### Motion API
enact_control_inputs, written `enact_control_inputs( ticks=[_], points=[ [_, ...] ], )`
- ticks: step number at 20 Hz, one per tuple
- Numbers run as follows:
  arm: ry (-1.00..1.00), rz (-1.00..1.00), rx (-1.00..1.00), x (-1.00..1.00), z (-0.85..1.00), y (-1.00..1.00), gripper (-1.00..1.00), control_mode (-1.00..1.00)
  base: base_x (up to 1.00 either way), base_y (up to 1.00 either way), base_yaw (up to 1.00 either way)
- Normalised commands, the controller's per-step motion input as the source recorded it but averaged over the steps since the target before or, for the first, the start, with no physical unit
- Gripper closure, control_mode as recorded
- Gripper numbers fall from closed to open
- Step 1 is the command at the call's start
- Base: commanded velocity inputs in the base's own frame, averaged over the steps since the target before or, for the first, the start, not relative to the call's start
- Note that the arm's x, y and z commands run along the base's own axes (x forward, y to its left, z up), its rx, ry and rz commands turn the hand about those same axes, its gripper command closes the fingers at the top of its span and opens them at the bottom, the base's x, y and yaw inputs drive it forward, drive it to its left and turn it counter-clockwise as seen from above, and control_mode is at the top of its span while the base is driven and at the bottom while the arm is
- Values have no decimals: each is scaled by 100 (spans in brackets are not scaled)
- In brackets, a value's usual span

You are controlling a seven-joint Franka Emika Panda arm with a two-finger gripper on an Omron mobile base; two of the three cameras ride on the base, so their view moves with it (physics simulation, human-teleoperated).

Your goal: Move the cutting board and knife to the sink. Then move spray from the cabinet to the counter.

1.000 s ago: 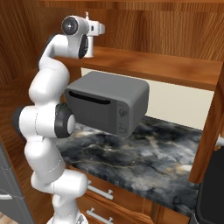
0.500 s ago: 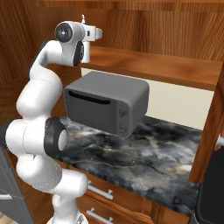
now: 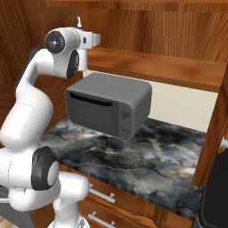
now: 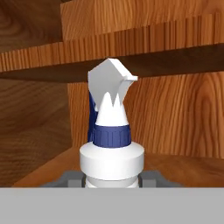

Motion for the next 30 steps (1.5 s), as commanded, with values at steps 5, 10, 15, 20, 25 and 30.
enact_control_inputs(
  ticks=[5,10,15,20,25,30],
  points=[
    [0,0,0,-88,6,-17,100,-100,0,0,0],
    [0,-4,-5,-68,-6,-14,100,-100,0,0,0],
    [-3,-6,-7,-74,-17,-19,100,-100,0,0,0],
    [-2,-5,0,-68,-34,-25,100,-100,0,0,0],
    [0,-6,0,-49,-44,-21,100,-100,0,0,0],
    [0,-7,0,-30,-30,-21,100,-100,0,0,0]
  ],
)
